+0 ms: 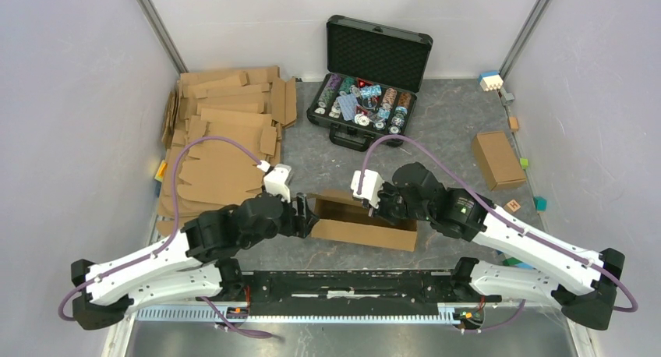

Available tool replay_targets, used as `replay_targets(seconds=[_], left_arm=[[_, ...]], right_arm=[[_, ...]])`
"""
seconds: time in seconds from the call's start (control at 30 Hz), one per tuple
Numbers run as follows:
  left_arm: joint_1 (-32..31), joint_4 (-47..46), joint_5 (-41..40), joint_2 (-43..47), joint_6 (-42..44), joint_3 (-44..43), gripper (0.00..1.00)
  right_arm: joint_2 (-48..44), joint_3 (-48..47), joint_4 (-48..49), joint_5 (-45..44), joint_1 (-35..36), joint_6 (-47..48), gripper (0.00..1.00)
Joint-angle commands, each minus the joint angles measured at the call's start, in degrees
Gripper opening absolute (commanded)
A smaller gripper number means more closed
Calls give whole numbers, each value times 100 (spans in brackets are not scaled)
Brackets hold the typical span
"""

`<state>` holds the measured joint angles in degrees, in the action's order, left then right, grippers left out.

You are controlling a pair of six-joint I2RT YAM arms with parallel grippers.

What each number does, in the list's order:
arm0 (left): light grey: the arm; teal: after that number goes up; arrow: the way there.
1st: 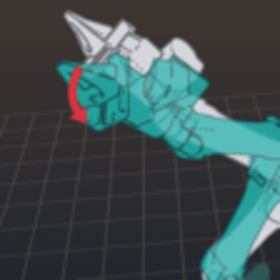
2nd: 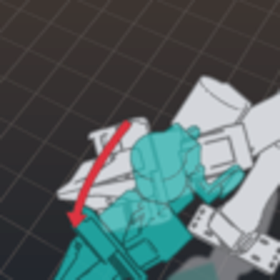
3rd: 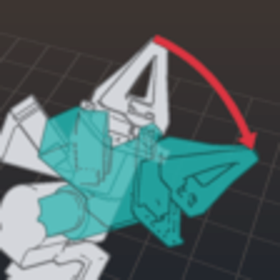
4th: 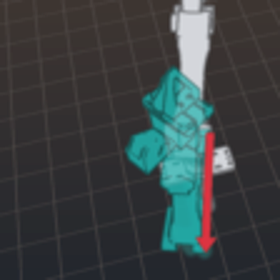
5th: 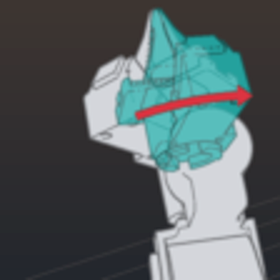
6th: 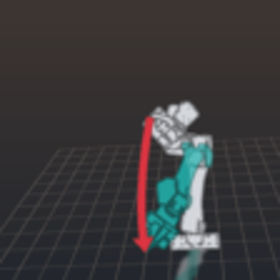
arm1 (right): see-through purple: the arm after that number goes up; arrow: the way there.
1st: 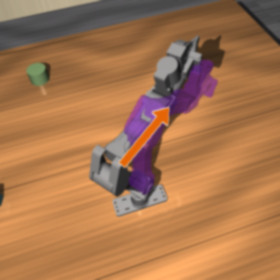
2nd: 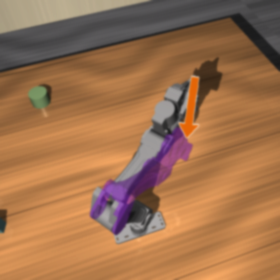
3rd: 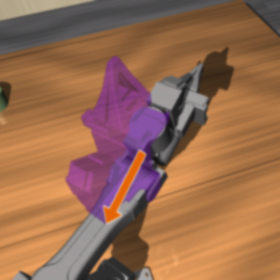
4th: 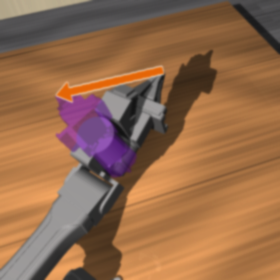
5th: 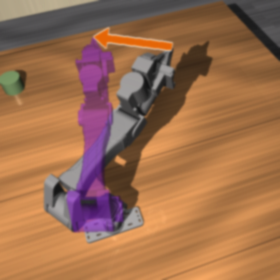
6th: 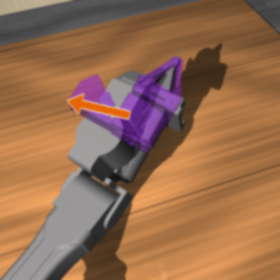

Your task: Fold the paper box

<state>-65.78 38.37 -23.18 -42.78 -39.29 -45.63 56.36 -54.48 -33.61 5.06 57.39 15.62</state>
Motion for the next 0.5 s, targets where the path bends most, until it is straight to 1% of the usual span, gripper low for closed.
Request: replay_targets(seconds=[0.0, 0.07, 0.1, 0.17, 0.2, 0.23, 0.27, 0.33, 0.47], left_arm=[[-32, -13, 409, 401, -162, 53, 68], [-32, -154, 618, 441, -137, 197, 56], [-32, -221, 706, 418, -129, 271, 47], [-34, -374, 822, 384, -132, 393, 22], [-33, -488, 903, 375, -133, 457, 14], [-39, -627, 987, 379, -138, 548, 8], [-34, -757, 1071, 384, -137, 618, 6], [-32, -1085, 1254, 364, -122, 787, 6], [-34, -1489, 941, 315, -82, 1007, 7]], right_arm=[[58, 78, 1, -127, 18, -94, 12], [76, 93, 36, -184, 18, -111, 12], [85, 87, 45, -257, 18, -131, 12], [129, 78, 65, -431, 14, -188, 11], [164, 69, 66, -453, 23, -199, 11], [190, 55, 65, -453, 18, -212, 11], [206, 41, 72, -445, 18, -230, 11], [235, 32, 89, -427, 18, -248, 11], [219, 21, 124, -329, 18, -261, 12]])
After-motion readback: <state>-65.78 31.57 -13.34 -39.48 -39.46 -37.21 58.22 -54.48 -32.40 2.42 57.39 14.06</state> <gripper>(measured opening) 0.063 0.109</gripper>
